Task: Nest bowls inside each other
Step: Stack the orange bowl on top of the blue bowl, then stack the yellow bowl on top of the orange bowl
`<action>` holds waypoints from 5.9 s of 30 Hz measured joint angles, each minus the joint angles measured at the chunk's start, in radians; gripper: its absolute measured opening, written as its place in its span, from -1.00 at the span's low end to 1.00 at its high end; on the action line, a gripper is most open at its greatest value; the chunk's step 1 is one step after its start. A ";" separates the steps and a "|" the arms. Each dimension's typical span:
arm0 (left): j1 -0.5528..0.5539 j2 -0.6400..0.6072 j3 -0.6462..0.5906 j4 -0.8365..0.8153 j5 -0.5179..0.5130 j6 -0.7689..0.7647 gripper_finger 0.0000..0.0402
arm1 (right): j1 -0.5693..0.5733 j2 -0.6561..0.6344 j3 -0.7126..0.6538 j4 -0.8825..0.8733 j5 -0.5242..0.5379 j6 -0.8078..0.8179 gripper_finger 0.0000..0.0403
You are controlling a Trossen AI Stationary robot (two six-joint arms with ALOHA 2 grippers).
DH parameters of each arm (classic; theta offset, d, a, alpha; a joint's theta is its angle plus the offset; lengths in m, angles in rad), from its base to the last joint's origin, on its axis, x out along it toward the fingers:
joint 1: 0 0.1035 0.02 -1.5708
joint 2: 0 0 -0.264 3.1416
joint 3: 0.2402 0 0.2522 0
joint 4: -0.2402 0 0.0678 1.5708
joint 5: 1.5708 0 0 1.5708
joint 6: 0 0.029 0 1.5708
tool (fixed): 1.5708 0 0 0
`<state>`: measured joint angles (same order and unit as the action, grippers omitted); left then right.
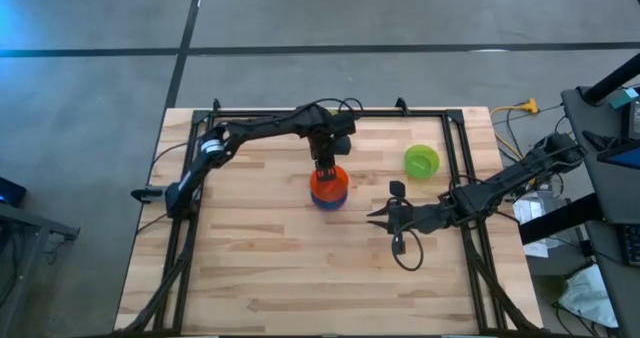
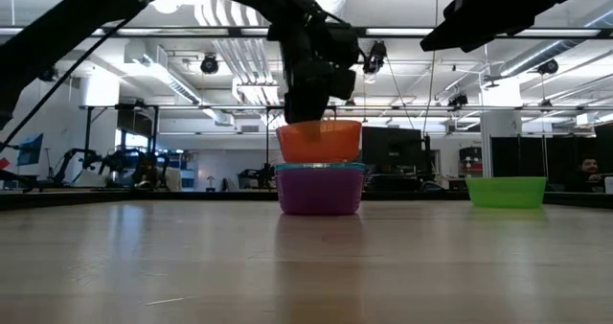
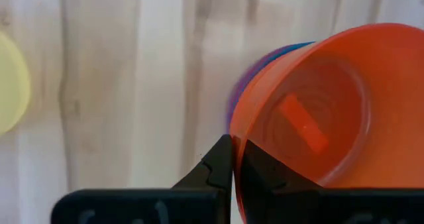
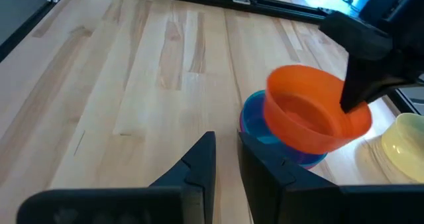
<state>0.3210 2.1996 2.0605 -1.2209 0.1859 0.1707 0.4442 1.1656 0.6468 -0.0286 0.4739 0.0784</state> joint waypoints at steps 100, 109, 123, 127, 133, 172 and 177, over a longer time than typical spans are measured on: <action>-0.017 -0.080 -0.106 0.121 -0.079 -0.055 -0.33 | 0.000 0.000 -0.001 0.001 -0.001 0.022 -0.71; -0.112 -0.221 -0.351 0.296 -0.065 0.088 -0.81 | 0.000 0.000 -0.009 -0.101 -0.001 0.134 -0.71; -0.358 -0.709 -1.026 1.024 -0.415 0.231 -1.00 | 0.002 0.000 -0.017 -0.105 -0.001 0.158 -0.71; -0.478 -0.836 -1.232 1.340 -0.599 0.339 -1.00 | 0.002 0.000 -0.017 -0.086 -0.001 0.144 -0.71; -0.576 -0.942 -1.459 1.642 -0.738 0.600 -1.00 | 0.001 0.000 -0.017 -0.055 -0.001 0.119 -0.71; -0.582 -0.973 -1.563 1.658 -1.127 0.472 -1.00 | -0.520 0.333 0.119 0.220 -0.263 -0.290 -0.52; -0.582 -1.000 -1.561 1.658 -1.142 0.494 -1.00 | -0.662 0.425 0.293 0.019 -0.263 -0.515 -0.45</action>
<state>-0.2611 1.1995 0.4995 0.4370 -0.9566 0.6644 -0.2173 1.5905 0.9393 -0.0092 0.2108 -0.4362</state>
